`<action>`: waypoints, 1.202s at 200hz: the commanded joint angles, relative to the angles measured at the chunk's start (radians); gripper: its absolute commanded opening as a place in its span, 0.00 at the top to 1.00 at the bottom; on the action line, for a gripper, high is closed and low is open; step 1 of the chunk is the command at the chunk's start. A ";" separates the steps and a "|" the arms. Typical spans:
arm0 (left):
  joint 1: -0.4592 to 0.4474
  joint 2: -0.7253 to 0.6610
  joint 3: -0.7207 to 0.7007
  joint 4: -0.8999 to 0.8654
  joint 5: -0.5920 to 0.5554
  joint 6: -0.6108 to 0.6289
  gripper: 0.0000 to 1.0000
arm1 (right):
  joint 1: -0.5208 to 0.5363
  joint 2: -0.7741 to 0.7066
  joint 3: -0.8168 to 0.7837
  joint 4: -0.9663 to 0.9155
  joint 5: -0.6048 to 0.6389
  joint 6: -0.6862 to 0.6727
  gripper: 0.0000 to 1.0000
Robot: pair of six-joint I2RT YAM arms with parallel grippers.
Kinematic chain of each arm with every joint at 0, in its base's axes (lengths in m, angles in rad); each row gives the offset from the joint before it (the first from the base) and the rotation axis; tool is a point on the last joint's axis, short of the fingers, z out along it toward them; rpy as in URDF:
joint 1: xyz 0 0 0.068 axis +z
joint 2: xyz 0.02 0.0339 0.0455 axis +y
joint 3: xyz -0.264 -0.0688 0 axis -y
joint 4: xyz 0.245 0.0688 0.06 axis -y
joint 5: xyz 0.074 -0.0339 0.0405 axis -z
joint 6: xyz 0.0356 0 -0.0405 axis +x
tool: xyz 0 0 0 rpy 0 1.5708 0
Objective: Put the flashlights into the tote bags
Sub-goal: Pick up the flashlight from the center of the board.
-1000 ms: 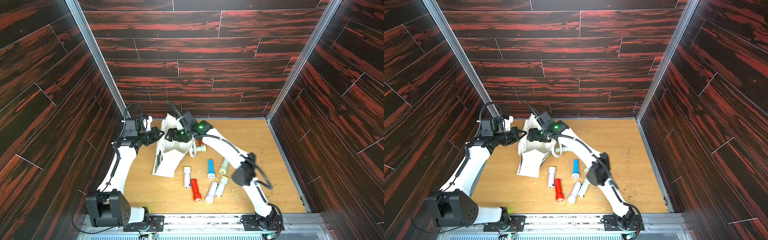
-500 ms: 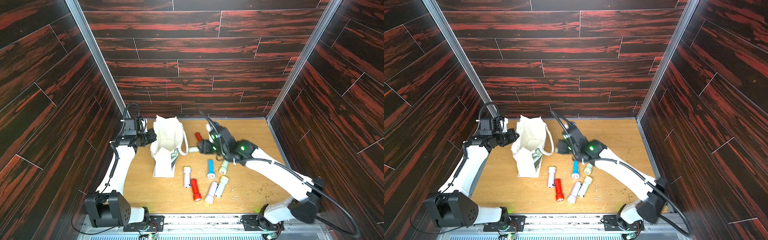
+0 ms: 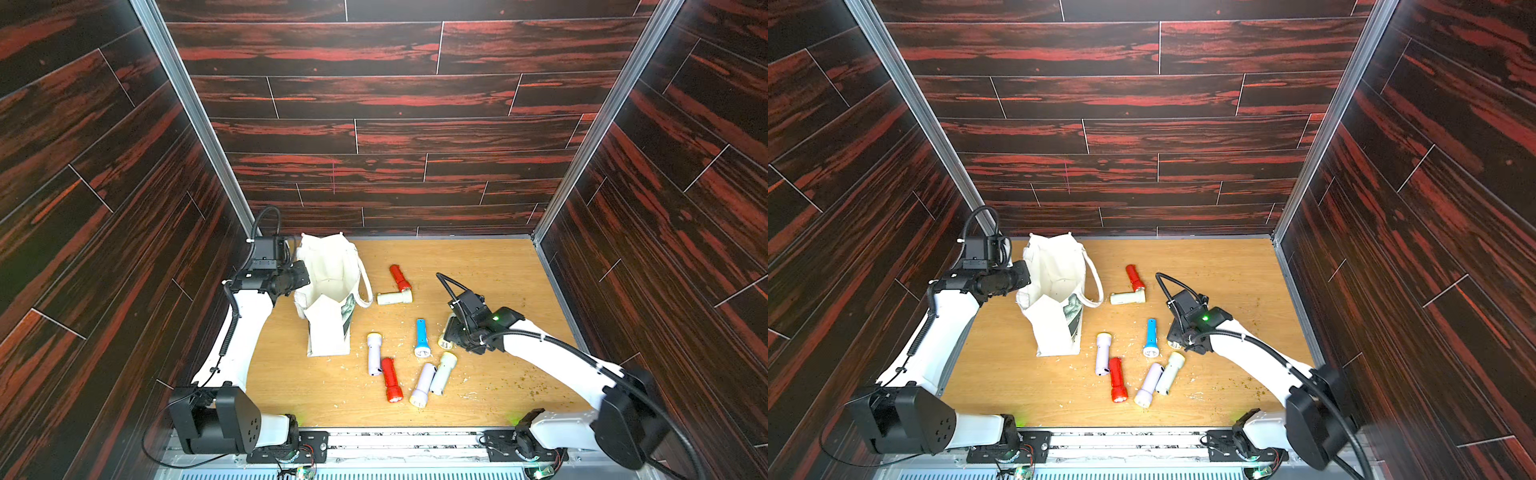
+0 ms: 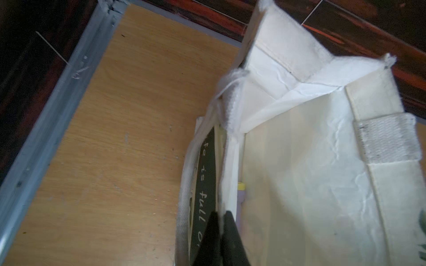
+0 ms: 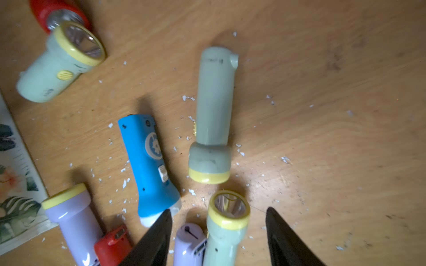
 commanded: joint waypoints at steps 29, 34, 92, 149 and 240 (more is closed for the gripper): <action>-0.032 0.002 0.034 -0.069 -0.166 0.040 1.00 | -0.044 0.124 0.018 0.089 -0.051 0.001 0.35; -0.037 0.003 0.034 -0.068 -0.176 0.043 1.00 | -0.049 0.137 0.019 0.092 -0.055 -0.002 0.35; -0.079 0.007 0.039 -0.080 -0.253 0.065 1.00 | -0.100 0.242 0.035 0.144 -0.088 -0.030 0.39; -0.080 0.012 0.040 -0.081 -0.229 0.066 1.00 | -0.122 0.310 0.067 0.155 -0.104 -0.058 0.42; -0.082 0.015 0.044 -0.081 -0.218 0.069 1.00 | -0.135 0.355 0.086 0.161 -0.108 -0.077 0.53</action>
